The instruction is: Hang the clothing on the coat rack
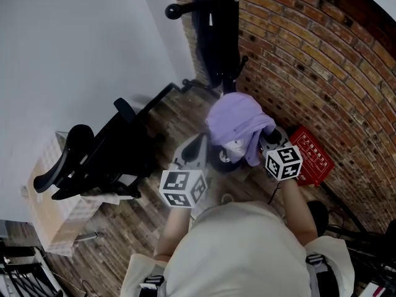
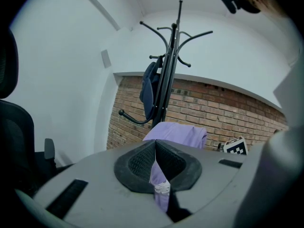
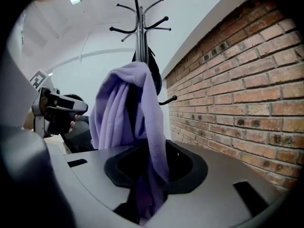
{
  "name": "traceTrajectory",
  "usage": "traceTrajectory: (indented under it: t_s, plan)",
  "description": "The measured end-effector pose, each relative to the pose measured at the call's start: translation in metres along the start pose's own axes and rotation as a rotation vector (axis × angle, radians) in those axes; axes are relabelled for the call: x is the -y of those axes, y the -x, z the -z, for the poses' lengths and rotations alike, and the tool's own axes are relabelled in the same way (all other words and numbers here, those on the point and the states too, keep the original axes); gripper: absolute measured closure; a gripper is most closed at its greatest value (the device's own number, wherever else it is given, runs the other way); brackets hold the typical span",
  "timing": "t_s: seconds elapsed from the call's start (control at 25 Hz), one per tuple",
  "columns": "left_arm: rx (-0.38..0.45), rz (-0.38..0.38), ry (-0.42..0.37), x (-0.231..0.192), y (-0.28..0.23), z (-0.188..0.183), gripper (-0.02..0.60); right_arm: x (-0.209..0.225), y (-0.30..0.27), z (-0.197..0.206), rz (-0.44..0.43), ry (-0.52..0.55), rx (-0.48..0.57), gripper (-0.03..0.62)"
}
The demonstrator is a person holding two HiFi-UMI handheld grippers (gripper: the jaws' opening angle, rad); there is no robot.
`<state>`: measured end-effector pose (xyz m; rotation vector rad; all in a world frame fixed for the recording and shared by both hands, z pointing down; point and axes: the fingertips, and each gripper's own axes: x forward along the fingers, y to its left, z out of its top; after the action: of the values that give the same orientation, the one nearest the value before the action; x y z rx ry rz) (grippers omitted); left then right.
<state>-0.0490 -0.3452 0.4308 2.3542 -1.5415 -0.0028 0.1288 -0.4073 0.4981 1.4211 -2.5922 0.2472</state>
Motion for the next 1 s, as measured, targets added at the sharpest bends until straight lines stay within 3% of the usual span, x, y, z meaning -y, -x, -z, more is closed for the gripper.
traceTrajectory:
  t_s: [0.32, 1.0]
  plan:
    - [-0.015, 0.015, -0.009, 0.003, 0.012, 0.003, 0.577, 0.005, 0.017, 0.014, 0.053, -0.028, -0.042, 0.457]
    - [-0.050, 0.061, -0.012, 0.018, 0.046, 0.016, 0.577, -0.032, 0.063, 0.019, 0.065, -0.037, -0.050, 0.457]
